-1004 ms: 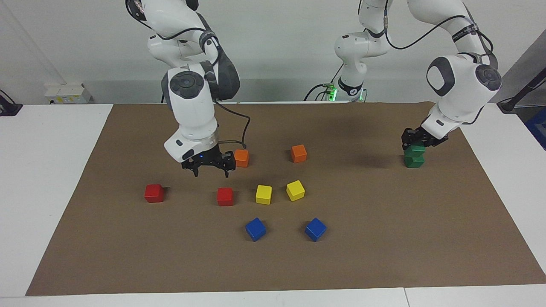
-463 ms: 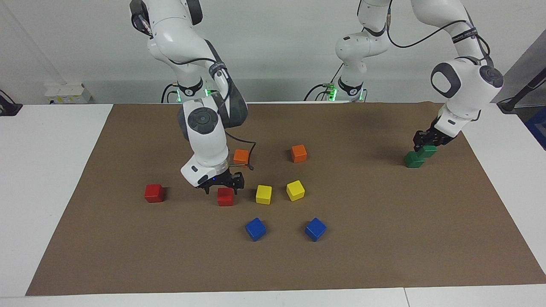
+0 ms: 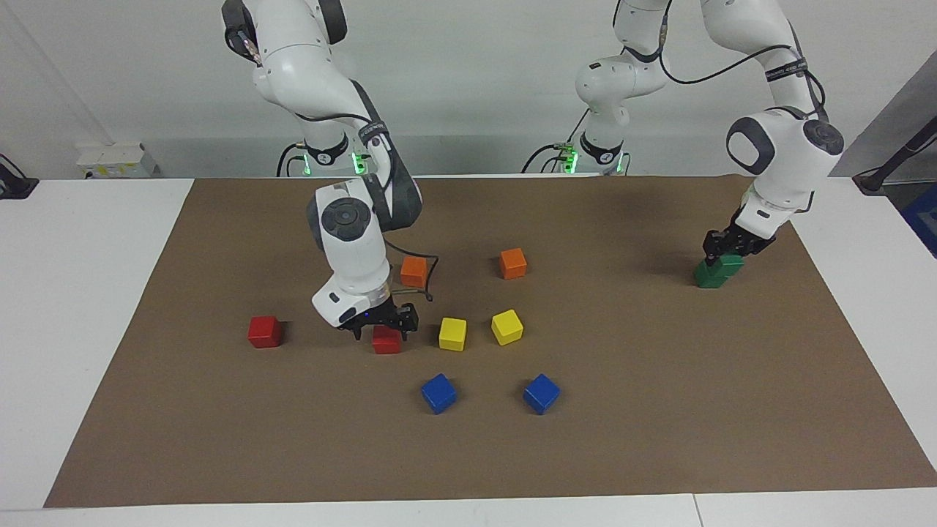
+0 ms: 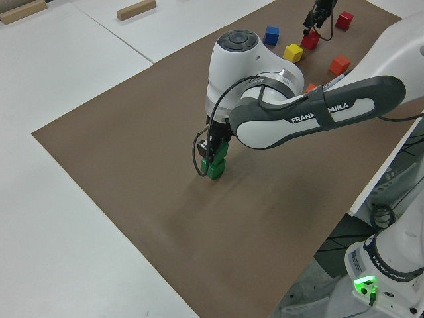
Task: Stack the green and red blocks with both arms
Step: 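Lower the green cube beside the first while the right gripper grasps the red cube, then carry the red cube toward the first red while the left gripper opens and withdraws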
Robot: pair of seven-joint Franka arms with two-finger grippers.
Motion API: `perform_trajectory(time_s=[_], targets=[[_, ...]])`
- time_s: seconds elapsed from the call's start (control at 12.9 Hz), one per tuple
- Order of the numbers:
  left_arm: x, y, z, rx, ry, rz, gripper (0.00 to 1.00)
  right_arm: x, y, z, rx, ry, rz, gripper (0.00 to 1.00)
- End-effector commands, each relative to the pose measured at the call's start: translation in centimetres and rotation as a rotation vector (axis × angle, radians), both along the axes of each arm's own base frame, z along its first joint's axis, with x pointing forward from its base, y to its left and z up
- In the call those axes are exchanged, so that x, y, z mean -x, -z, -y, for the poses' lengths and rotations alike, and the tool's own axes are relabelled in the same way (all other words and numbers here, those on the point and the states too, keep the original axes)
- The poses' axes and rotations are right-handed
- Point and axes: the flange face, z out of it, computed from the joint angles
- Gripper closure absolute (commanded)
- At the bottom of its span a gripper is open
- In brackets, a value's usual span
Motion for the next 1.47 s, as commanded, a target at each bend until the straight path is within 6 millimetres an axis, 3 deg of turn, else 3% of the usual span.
perform_trajectory(time_s=[0.0,0.15,0.31,0.39,0.46,0.54,0.62,0.77,0.93,1.08,1.16,1.39], targets=[[1.1,0.3,-0.5,-0.021,0.017,0.024,1.0,1.2,0.7,0.1,-0.02,0.015,0.009,0.02],[1.2,0.3,-1.1,-0.022,0.021,0.026,1.0,1.8,1.9,0.0,-0.023,0.011,0.016,0.14],[1.2,0.3,-1.3,-0.023,0.038,0.028,1.0,2.0,2.1,-0.4,-0.025,0.01,0.016,0.16],[1.3,0.3,-1.6,-0.024,0.038,0.028,1.0,2.0,2.0,-0.4,-0.025,0.008,0.017,0.24],[1.3,0.3,-1.6,-0.024,0.038,0.029,0.79,2.0,2.1,-0.3,-0.025,0.007,0.016,0.38],[1.3,0.3,-1.6,-0.025,0.038,0.031,0.01,2.0,2.1,-0.3,-0.023,0.002,0.013,0.62],[1.2,0.3,-1.6,-0.026,0.037,0.034,0.0,1.9,1.8,-0.3,-0.021,0.002,0.006,1.0],[1.2,0.3,-1.7,-0.026,0.043,0.034,0.0,1.1,-0.9,-0.2,-0.007,0.006,-0.02,1.0],[1.0,0.0,-1.8,-0.027,0.046,0.035,0.0,0.0,-5.9,1.4,0.017,-0.005,-0.036,1.0],[0.3,-1.8,-2.1,-0.027,0.041,0.041,0.0,-0.5,-10.1,6.4,0.019,-0.052,-0.042,1.0],[-0.6,-4.0,-2.3,-0.017,0.043,0.013,0.0,-0.2,-11.7,9.3,0.017,-0.07,-0.034,1.0],[-2.5,-12.0,-1.5,-0.009,0.058,-0.005,0.0,0.5,-13.0,17.8,0.023,-0.122,-0.061,1.0]])
